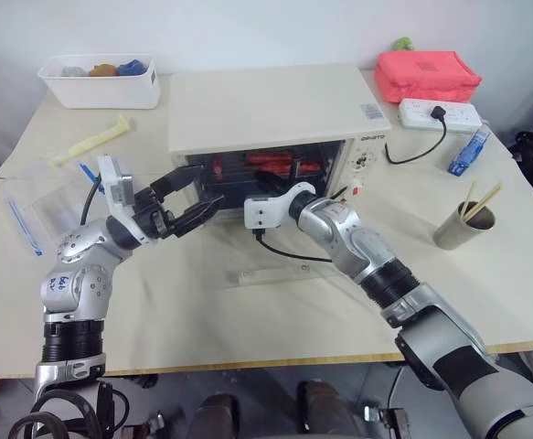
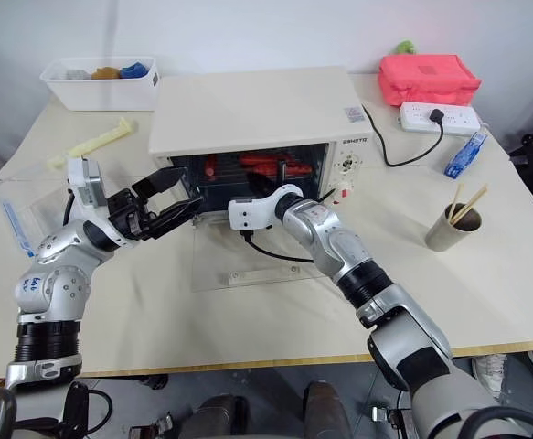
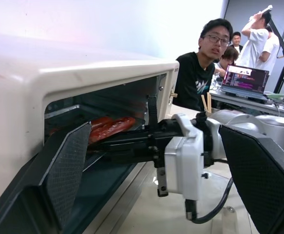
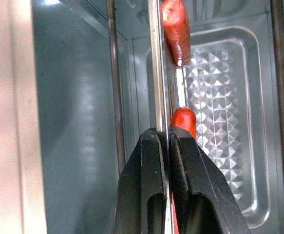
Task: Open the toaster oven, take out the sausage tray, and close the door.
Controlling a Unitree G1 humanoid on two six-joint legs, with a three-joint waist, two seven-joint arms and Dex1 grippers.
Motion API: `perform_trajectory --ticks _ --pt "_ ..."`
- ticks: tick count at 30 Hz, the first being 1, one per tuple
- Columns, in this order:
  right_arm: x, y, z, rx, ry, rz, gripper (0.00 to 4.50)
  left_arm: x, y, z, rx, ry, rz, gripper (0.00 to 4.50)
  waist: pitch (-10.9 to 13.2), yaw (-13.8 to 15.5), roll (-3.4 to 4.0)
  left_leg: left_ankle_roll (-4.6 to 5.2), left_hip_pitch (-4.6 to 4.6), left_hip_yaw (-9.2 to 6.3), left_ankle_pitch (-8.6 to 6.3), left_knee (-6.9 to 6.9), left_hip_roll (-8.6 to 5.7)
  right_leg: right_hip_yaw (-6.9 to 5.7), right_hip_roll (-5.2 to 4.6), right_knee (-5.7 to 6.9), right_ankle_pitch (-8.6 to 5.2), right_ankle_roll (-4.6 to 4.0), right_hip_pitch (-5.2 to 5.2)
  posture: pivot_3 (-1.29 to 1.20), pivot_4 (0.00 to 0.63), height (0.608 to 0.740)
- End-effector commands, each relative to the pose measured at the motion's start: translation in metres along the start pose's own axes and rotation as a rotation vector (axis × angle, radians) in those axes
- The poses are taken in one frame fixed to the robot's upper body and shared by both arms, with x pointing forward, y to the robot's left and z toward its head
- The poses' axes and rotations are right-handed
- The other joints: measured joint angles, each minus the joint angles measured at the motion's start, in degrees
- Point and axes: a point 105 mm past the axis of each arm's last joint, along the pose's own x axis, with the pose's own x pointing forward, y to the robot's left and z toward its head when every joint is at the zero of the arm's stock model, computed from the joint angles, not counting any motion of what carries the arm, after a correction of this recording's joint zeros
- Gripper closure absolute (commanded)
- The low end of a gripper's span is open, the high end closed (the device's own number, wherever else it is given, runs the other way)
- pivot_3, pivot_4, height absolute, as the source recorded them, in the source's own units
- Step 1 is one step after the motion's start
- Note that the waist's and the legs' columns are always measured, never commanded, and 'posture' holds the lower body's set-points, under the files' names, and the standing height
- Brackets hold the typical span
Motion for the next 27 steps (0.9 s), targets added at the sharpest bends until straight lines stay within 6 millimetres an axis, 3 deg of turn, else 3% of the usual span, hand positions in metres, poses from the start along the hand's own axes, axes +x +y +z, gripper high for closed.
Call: perform_trajectory --ticks 1,3,9,20,27 --pt "-0.008 -0.034 0.036 0.002 -0.143 -0.113 4.47 -0.006 0.010 0.012 0.041 -0.009 0.026 0.00 0.0 -0.2 0.00 0.00 0.00 -0.01 0.00 0.00 0.00 0.00 0.00 0.01 0.00 0.00 0.00 0.00 0.150 0.740" --pt "-0.016 -0.026 0.039 0.026 -0.156 -0.071 4.47 -0.007 0.011 0.011 0.036 0.005 0.020 0.00 0.0 -0.3 0.00 0.00 0.00 -0.01 0.00 -0.01 0.00 0.00 0.00 0.01 0.00 0.00 0.00 0.00 0.150 0.740" --pt "-0.063 0.007 0.037 0.071 -0.178 0.044 4.47 -0.006 0.013 -0.001 0.005 0.060 -0.016 0.00 0.0 0.2 0.00 0.00 0.00 -0.02 0.00 0.06 -0.02 0.00 -0.01 0.04 0.00 0.00 0.05 0.00 0.150 0.740" --pt "-0.121 0.010 0.031 0.063 -0.139 0.016 4.47 0.000 0.015 -0.017 -0.050 0.117 -0.064 0.00 0.0 3.4 -0.04 0.05 0.00 -0.02 -0.03 0.12 -0.11 0.03 -0.05 0.01 0.00 0.00 0.10 0.00 0.150 0.740" --pt "-0.152 0.015 0.029 0.038 -0.095 0.015 4.47 -0.004 0.015 -0.019 -0.120 0.125 -0.060 0.00 0.0 3.6 -0.08 0.09 -0.03 0.08 -0.03 0.18 -0.10 0.03 -0.03 -0.02 0.00 0.01 0.12 0.00 0.150 0.740"
